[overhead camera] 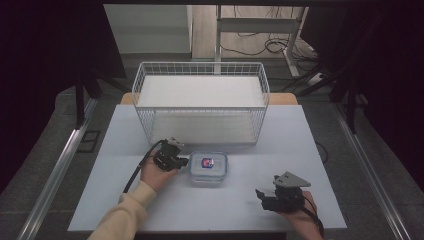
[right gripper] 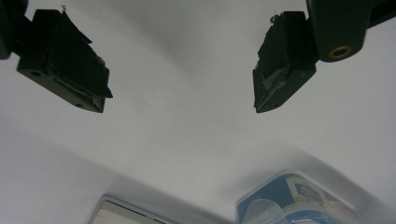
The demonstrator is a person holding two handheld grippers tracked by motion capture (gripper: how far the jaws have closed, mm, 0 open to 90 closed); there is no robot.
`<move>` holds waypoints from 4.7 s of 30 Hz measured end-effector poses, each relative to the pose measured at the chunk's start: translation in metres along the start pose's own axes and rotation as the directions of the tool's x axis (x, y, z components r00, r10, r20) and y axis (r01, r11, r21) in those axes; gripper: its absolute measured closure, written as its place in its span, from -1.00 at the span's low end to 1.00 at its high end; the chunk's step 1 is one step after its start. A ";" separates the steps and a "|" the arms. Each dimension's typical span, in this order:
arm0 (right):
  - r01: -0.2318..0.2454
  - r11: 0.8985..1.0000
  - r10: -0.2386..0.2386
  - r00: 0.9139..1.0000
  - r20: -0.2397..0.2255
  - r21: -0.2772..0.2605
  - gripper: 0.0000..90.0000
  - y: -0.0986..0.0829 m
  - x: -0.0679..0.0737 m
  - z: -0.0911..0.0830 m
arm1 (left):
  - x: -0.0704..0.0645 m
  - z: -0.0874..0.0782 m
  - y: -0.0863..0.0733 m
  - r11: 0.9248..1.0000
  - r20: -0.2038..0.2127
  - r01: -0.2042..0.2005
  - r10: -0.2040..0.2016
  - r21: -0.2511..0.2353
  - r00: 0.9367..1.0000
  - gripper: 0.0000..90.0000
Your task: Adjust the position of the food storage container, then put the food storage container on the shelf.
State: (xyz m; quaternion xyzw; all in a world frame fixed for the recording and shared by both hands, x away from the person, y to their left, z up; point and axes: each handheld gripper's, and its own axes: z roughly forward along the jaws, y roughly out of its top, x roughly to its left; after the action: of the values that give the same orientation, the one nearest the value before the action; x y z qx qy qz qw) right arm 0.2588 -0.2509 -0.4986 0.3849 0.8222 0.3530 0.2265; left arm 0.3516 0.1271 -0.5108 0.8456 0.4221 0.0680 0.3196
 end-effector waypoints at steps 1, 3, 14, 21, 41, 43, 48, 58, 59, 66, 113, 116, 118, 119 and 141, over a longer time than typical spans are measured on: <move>0.000 1.000 0.000 1.000 0.001 -0.002 -0.59 0.000 0.000 -0.001 | 0.001 -0.002 -0.001 1.000 0.008 0.005 -0.005 0.000 1.000 0.99; -0.001 1.000 0.001 1.000 0.001 -0.004 -0.59 0.000 -0.001 -0.001 | 0.000 -0.003 -0.002 1.000 0.013 0.006 -0.006 0.000 1.000 0.99; 0.000 1.000 0.000 1.000 0.005 0.001 -0.59 0.000 0.000 0.001 | -0.008 0.001 -0.004 1.000 0.034 -0.017 0.016 0.019 0.999 0.99; 0.001 1.000 -0.001 1.000 0.007 -0.003 -0.59 -0.001 0.000 0.000 | -0.013 0.002 -0.004 0.999 0.038 -0.029 0.029 0.023 0.999 0.98; 0.012 0.999 -0.012 1.000 -0.003 -0.031 -0.61 -0.003 -0.001 0.001 | -0.007 -0.060 -0.038 0.982 -0.005 0.097 -0.099 -0.163 0.995 -0.28; 0.010 0.999 -0.010 1.000 -0.006 -0.034 -0.61 -0.003 -0.001 0.001 | -0.008 -0.060 -0.039 0.983 0.007 0.090 -0.090 -0.162 0.996 -0.31; 0.010 0.999 -0.011 1.000 -0.012 -0.039 -0.61 -0.004 -0.002 0.001 | -0.012 -0.062 -0.042 0.985 0.028 0.092 -0.089 -0.148 0.996 -0.41; 0.007 0.999 -0.007 1.000 -0.011 -0.042 -0.65 -0.003 -0.003 0.001 | -0.010 -0.061 -0.045 0.983 0.046 0.121 -0.116 -0.139 0.992 -0.51; 0.003 0.999 -0.003 1.000 -0.015 -0.048 -0.65 -0.002 -0.003 0.001 | -0.009 -0.062 -0.045 0.982 0.047 0.126 -0.121 -0.143 0.992 -0.53; -0.077 0.996 0.074 0.995 -0.070 -0.044 -0.77 0.003 -0.005 0.001 | -0.004 -0.060 -0.044 0.976 0.076 0.172 -0.163 -0.137 0.984 -0.63; -0.341 0.922 0.387 0.837 -0.386 0.185 -0.65 0.084 0.014 0.106 | 0.004 0.003 -0.004 0.921 0.382 0.388 -0.347 -0.033 0.856 -0.71; -0.353 0.914 0.405 0.829 -0.385 0.200 -0.67 0.082 0.016 0.110 | 0.004 0.009 -0.006 0.920 0.401 0.390 -0.350 -0.020 0.847 -0.67; -0.361 0.909 0.415 0.821 -0.392 0.207 -0.67 0.081 0.016 0.113 | 0.004 0.012 -0.007 0.912 0.416 0.410 -0.368 -0.012 0.831 -0.67; -0.367 0.906 0.422 0.817 -0.394 0.210 -0.67 0.081 0.016 0.115 | 0.005 0.014 -0.007 0.908 0.427 0.418 -0.375 -0.007 0.822 -0.66; -0.466 0.849 0.527 0.726 -0.441 0.249 -0.20 0.072 0.004 0.113 | 0.007 0.011 -0.017 0.894 0.451 0.448 -0.404 0.009 0.796 -0.08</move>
State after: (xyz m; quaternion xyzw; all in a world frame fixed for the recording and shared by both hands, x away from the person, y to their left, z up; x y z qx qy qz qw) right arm 0.3633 -0.1688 -0.5180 0.5006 0.7383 0.4364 -0.1177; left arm 0.3488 0.1352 -0.5309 0.7050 0.5142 -0.1784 0.4547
